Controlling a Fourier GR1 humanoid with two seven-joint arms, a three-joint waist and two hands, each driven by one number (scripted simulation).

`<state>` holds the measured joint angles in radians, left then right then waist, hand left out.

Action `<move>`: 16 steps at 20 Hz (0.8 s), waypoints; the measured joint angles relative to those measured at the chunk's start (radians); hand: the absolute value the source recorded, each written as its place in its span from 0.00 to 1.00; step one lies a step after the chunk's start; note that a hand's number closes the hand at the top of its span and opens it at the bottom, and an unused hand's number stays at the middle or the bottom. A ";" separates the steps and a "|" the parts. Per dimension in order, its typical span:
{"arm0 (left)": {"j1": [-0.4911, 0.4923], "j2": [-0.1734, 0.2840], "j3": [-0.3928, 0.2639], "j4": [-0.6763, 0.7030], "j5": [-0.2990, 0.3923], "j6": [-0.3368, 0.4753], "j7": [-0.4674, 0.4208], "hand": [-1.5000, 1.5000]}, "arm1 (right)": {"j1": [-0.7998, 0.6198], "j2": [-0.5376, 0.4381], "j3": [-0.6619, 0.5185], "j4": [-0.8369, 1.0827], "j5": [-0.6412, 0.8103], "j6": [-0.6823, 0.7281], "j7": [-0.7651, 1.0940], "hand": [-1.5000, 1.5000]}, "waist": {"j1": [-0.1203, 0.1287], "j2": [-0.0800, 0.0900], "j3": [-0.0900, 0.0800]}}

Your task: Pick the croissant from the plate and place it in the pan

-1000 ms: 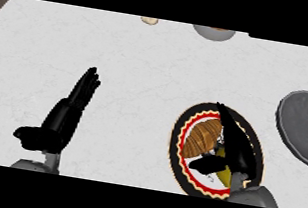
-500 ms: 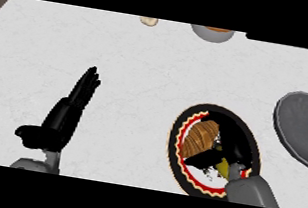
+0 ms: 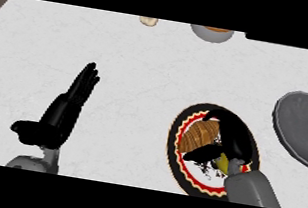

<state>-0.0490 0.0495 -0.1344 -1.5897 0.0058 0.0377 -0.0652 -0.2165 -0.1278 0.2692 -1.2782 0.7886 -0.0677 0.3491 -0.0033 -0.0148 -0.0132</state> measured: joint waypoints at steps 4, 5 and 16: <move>0.023 0.010 0.008 -0.020 0.008 -0.015 0.003 0.50 | 0.024 0.005 -0.008 -0.062 0.055 -0.063 0.029 1.00 | 0.002 0.007 0.008; 0.013 0.012 0.019 -0.004 0.012 -0.020 -0.006 0.50 | 0.047 -0.001 0.002 -0.098 0.073 -0.071 0.035 1.00 | 0.000 0.008 0.009; 0.050 0.011 0.022 -0.008 0.003 -0.015 -0.032 0.50 | 0.378 -0.231 0.184 -0.688 0.210 0.007 -0.031 1.00 | -0.022 0.006 0.012</move>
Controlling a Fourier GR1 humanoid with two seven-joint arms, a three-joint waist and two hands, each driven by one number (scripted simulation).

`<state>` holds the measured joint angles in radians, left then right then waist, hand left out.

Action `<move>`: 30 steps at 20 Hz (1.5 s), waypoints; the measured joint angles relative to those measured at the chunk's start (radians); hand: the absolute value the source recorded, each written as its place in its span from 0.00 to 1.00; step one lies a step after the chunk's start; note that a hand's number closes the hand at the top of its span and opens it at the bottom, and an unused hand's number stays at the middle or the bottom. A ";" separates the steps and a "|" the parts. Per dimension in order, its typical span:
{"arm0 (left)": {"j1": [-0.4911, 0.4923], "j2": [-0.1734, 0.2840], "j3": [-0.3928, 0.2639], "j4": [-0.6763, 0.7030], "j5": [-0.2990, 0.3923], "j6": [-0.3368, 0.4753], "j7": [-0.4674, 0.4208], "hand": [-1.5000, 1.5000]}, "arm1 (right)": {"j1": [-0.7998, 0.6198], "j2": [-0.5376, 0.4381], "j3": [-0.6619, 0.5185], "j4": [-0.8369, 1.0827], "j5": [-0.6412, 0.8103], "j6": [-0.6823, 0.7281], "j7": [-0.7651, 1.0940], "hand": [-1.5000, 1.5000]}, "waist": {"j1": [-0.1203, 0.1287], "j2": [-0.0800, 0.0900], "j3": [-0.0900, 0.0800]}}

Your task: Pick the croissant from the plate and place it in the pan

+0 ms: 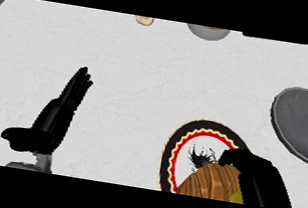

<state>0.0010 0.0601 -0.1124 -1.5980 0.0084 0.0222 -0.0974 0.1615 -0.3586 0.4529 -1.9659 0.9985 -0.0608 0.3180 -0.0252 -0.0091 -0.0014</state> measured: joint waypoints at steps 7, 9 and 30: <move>0.012 -0.005 -0.006 0.008 -0.005 -0.008 -0.020 0.50 | 0.123 -0.016 -0.092 -0.280 -0.066 -0.030 0.024 1.00 | 0.010 0.005 0.001; -0.007 -0.009 -0.002 0.007 -0.004 -0.005 -0.005 0.50 | 0.127 -0.008 -0.150 -0.299 -0.122 -0.032 0.030 1.00 | 0.013 0.006 0.001; -0.048 -0.022 0.003 0.046 -0.012 -0.022 -0.012 0.50 | -0.275 -0.045 -0.737 0.509 -0.444 -0.303 -0.437 1.00 | 0.038 0.013 0.003</move>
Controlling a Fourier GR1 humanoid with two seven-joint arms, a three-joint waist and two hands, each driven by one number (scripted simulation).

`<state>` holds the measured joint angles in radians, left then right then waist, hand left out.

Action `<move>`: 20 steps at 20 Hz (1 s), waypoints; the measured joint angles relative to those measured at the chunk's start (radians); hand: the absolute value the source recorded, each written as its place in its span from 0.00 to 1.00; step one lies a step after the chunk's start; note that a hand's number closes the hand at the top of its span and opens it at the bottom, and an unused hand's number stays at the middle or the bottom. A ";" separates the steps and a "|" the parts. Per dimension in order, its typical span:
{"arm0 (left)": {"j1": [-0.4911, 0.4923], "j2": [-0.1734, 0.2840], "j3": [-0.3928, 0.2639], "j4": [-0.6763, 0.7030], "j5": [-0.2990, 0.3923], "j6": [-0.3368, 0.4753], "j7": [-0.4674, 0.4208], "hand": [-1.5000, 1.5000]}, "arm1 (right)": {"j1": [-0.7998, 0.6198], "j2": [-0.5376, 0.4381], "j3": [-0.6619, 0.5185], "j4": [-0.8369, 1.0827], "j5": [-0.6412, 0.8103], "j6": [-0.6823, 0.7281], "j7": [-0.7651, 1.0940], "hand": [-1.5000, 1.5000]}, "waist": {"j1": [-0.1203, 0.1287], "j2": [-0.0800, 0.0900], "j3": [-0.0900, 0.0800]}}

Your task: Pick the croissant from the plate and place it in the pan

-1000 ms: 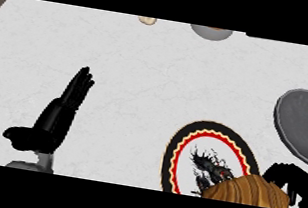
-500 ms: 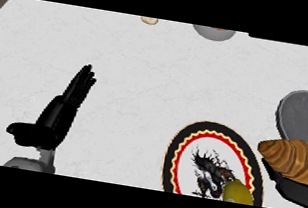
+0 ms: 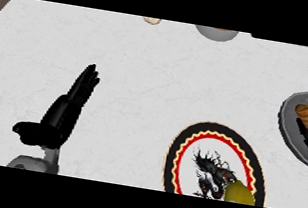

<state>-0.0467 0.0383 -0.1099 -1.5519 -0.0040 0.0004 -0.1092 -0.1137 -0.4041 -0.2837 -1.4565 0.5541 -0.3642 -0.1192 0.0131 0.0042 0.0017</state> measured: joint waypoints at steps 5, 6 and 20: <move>0.017 0.001 -0.007 -0.019 -0.002 -0.008 0.003 0.50 | -0.179 -0.045 -0.086 0.322 -0.068 -0.045 -0.169 1.00 | 0.005 0.000 0.000; 0.008 -0.004 -0.005 -0.004 -0.003 -0.006 -0.001 0.50 | -0.215 -0.066 -0.104 0.388 -0.081 -0.042 -0.201 1.00 | 0.005 0.001 0.000; -0.009 -0.022 -0.034 -0.024 -0.023 0.003 0.022 0.50 | -0.500 -0.170 -0.030 0.998 -0.002 0.238 -0.247 0.00 | 0.039 0.013 0.002</move>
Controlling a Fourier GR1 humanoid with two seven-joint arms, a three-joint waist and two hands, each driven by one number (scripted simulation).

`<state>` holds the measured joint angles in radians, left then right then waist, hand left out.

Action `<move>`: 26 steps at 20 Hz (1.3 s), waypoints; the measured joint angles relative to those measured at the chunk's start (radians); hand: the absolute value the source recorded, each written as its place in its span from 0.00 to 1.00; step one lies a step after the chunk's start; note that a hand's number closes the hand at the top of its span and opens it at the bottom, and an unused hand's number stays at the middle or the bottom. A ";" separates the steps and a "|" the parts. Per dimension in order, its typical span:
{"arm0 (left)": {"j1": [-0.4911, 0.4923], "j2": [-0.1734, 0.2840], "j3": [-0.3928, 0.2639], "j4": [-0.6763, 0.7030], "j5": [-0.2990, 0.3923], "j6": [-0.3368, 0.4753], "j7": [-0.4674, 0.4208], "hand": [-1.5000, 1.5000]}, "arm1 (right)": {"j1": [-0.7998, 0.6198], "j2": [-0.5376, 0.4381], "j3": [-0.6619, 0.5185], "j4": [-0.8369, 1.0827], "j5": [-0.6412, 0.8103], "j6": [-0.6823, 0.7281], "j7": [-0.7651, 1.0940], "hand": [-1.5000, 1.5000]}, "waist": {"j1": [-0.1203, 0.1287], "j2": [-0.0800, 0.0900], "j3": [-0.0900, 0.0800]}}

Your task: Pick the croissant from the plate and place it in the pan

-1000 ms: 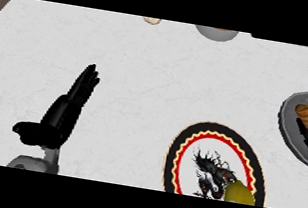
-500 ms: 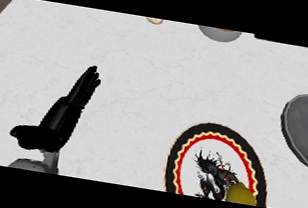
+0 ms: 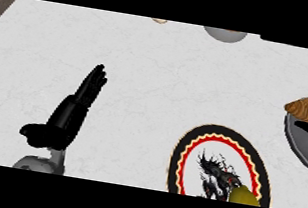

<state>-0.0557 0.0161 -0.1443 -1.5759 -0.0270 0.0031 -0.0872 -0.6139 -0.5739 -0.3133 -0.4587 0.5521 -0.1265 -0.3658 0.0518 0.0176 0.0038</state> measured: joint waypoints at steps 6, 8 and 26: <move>-0.012 0.011 0.018 -0.002 0.012 -0.004 0.010 0.50 | -0.067 0.017 -0.094 0.094 -0.091 0.003 -0.145 0.00 | -0.010 -0.002 0.001; -0.009 0.004 0.016 0.004 0.006 0.004 0.006 0.50 | -0.079 0.004 -0.136 0.108 -0.134 0.020 -0.182 0.00 | -0.016 -0.003 0.000; 0.029 0.003 0.023 -0.001 0.008 0.000 -0.011 0.50 | 0.124 -0.233 -0.284 0.208 -0.350 0.583 -0.381 0.00 | -0.044 -0.013 -0.001</move>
<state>-0.0269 0.0187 -0.1213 -1.5770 -0.0187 0.0030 -0.0979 -0.4896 -0.8070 -0.5975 -0.2503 0.2022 0.4567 -0.7468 0.0076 0.0050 0.0025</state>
